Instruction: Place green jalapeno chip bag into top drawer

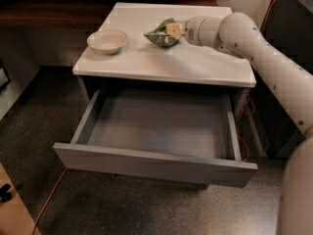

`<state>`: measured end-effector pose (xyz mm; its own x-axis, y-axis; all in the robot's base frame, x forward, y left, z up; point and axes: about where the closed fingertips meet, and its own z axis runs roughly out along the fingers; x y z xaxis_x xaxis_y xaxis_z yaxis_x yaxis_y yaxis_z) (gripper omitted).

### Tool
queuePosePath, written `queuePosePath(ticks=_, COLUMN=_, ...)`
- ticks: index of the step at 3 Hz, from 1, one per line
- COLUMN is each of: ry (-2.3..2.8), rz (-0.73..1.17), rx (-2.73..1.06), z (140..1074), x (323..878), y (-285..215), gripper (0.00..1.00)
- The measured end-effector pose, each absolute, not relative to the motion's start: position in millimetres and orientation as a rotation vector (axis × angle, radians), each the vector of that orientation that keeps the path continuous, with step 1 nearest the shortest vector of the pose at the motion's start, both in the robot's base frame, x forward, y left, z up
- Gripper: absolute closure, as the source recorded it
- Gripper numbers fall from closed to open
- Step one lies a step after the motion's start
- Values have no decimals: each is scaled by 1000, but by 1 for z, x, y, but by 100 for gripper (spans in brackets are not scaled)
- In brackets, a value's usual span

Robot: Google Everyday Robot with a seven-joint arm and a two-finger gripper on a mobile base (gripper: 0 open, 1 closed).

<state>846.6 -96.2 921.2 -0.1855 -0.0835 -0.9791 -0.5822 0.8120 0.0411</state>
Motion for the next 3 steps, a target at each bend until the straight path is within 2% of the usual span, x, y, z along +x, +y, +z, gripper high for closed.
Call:
queuePosePath(ticks=2, ry=1761, rz=569, rx=-670, z=936, x=736, y=-129, gripper=100)
queuePosePath(ticks=3, ry=1825, rz=655, rx=-786, z=924, x=697, y=-131, gripper=100)
